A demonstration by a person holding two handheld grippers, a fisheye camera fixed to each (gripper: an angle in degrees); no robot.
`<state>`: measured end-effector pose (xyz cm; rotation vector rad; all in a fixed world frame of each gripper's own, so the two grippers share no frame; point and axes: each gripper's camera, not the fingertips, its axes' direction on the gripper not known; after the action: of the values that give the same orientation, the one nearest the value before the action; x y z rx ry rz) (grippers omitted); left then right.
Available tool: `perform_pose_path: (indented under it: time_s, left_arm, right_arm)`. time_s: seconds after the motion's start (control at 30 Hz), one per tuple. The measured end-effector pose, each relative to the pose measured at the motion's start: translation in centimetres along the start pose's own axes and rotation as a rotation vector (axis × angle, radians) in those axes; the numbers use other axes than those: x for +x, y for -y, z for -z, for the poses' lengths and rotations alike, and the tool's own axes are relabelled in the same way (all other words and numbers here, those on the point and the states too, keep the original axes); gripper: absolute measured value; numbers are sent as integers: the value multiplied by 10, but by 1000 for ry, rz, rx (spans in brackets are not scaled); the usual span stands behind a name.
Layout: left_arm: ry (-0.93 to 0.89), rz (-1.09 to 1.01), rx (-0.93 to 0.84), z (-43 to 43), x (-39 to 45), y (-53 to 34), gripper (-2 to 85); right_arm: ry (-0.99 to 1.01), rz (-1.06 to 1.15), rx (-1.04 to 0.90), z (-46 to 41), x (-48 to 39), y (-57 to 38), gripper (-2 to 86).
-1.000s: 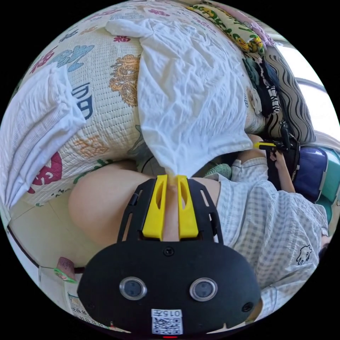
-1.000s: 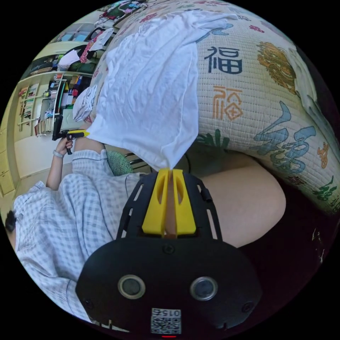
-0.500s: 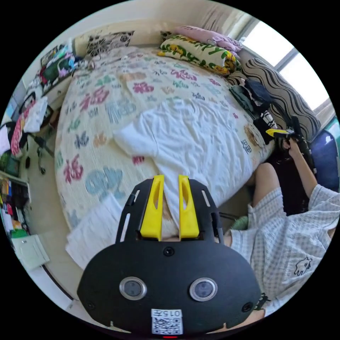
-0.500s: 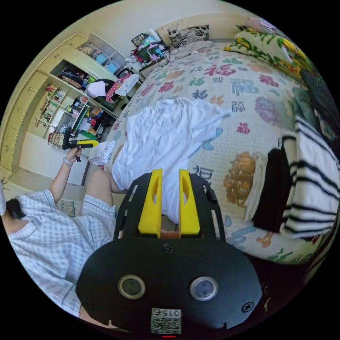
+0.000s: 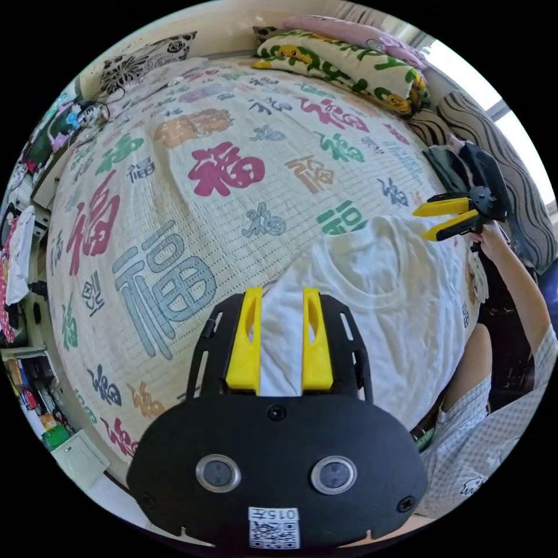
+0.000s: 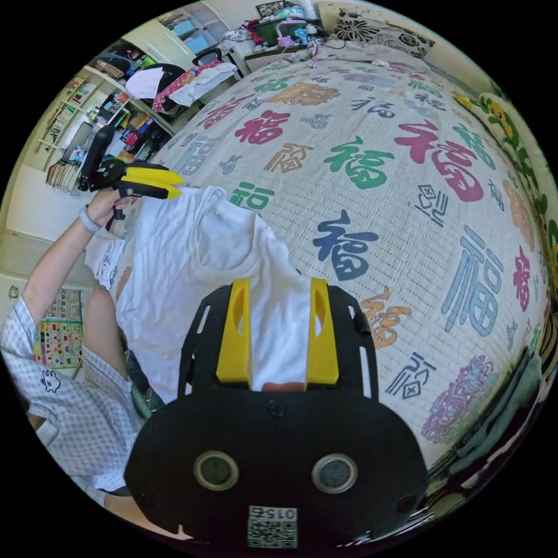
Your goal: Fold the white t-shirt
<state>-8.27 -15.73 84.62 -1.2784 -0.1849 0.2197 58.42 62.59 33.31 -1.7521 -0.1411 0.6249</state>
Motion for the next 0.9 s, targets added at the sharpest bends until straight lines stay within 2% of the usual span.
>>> perform_pose_path:
  time_s: [0.07, 0.13, 0.23, 0.33, 0.5, 0.63, 0.77, 0.9]
  left_arm:
    - [-3, -29, -12, -6, -4, 7, 65]
    - [-78, -67, -9, 3, -11, 10, 36]
    - [-38, -81, 69, 43, -20, 16, 14]
    - [-71, -78, 133, 84, -29, 37, 6]
    - [27, -141, 34, 82, -10, 79, 6]
    - [122, -140, -128, 33, 2, 75, 21]
    - [187, -44, -53, 66, -18, 55, 45]
    - [219, -10, 102, 124, -18, 43, 44]
  right_arm:
    - [12, 3, -93, -19, 6, 19, 88]
    - [-65, 60, -95, -18, 4, 30, 27]
    - [22, 27, -75, -1, 20, 43, 3]
    - [53, 1, -38, 24, 31, 63, -5]
    - [-52, 29, -138, 16, 21, 109, -4]
    - [-92, 21, -256, -35, 15, 117, 27]
    - [-67, -52, -94, -27, 25, 79, 76]
    - [-35, -191, 193, 17, 42, -23, 79]
